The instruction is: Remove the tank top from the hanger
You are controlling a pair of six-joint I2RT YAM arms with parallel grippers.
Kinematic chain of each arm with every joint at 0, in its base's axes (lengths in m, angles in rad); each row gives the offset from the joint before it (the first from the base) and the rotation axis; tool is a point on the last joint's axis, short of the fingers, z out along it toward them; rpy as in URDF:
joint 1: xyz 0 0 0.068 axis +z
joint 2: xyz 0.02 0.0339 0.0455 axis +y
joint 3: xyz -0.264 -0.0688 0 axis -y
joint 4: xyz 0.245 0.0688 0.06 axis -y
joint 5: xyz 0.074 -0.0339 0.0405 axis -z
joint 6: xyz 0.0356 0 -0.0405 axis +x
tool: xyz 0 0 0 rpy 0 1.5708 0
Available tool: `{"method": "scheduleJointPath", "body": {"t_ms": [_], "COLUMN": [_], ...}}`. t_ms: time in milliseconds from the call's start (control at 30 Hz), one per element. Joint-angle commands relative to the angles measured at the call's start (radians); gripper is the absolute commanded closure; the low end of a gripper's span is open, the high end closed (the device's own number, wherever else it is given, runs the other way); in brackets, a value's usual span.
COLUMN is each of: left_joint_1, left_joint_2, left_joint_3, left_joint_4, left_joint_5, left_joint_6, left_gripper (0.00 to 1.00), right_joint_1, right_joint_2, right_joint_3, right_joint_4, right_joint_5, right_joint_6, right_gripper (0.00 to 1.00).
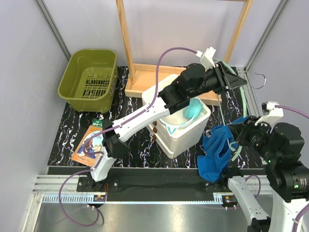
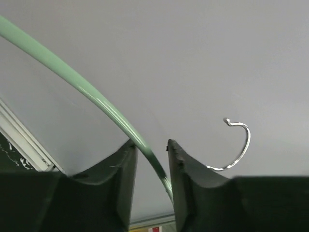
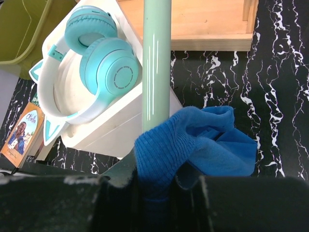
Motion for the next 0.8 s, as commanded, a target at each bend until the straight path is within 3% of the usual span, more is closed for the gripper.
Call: {"method": "scheduleJointPath", "body": {"t_ms": [0,100,267,300,333,400,433,533,767], "left_joint_1": [0.002,0.009,0.049,0.054,0.066,0.074,0.083,0.098,0.117], "left_joint_2": [0.011,0.023,0.056,0.065,0.068,0.065,0.063,0.053,0.007], "left_joint_3": [0.045,0.051,0.108,0.122,0.131,0.143,0.145,0.148,0.137], "left_joint_4": [0.071,0.117,0.205,0.214,0.217,0.236,0.240,0.237,0.204], "left_joint_5": [-0.009,-0.011,-0.008,-0.017,-0.020,-0.034,-0.037,-0.055,-0.085], "left_joint_6": [0.001,0.007,0.007,0.007,0.001,-0.008,-0.013,-0.047,-0.129], "left_gripper": [0.79,1.00,1.00,1.00,1.00,1.00,1.00,1.00,1.00], "right_joint_1": [0.003,0.003,0.003,0.003,0.003,0.001,0.003,0.001,0.003], "right_joint_2": [-0.023,-0.014,0.018,0.017,0.014,0.009,0.008,0.002,0.000], "right_joint_3": [-0.004,-0.006,0.019,0.019,0.019,0.013,0.010,0.013,0.049], "right_joint_4": [0.099,0.091,0.075,0.065,0.061,0.030,0.016,-0.040,-0.097], "right_joint_5": [-0.018,0.042,0.091,0.094,0.111,0.138,0.157,0.172,0.157], "right_joint_6": [0.009,0.020,0.034,0.036,0.046,0.060,0.071,0.079,0.083], "right_gripper": [1.00,1.00,0.88,0.80,0.62,0.36,0.16,0.01,0.00]}}
